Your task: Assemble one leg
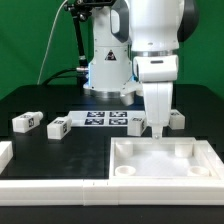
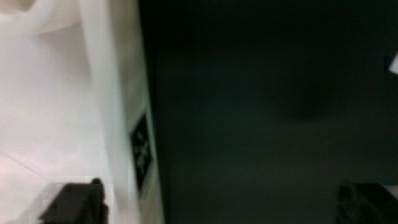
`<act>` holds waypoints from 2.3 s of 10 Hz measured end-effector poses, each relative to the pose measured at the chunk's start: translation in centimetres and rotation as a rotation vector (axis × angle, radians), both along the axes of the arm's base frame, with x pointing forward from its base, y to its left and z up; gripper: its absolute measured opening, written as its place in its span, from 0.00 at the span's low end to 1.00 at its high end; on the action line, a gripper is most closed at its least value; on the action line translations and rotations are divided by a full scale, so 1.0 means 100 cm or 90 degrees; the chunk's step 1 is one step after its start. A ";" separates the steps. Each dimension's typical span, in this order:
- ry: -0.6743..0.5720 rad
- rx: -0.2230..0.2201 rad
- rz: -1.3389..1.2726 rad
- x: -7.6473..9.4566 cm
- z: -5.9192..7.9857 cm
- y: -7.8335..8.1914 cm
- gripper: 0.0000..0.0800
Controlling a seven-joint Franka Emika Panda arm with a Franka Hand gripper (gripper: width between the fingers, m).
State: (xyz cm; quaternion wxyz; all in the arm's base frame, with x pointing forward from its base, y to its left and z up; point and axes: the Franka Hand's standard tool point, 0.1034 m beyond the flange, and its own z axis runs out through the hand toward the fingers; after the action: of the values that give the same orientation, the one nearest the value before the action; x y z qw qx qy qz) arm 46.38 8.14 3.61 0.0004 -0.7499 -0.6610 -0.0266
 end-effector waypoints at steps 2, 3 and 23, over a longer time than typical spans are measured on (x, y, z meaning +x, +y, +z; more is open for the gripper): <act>0.003 -0.001 -0.013 -0.004 0.002 0.000 0.81; 0.005 0.000 -0.037 -0.004 0.001 0.000 0.81; 0.275 -0.179 -0.763 -0.073 -0.007 0.073 0.81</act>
Offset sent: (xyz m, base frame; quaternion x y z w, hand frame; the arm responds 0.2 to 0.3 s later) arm 0.0000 0.0000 0.0000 0.0000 0.0000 0.0000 1.0000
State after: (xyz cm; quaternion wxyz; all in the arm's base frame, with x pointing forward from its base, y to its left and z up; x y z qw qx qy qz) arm 39.04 15.48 2.93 0.0200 -0.9699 -0.1108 0.2161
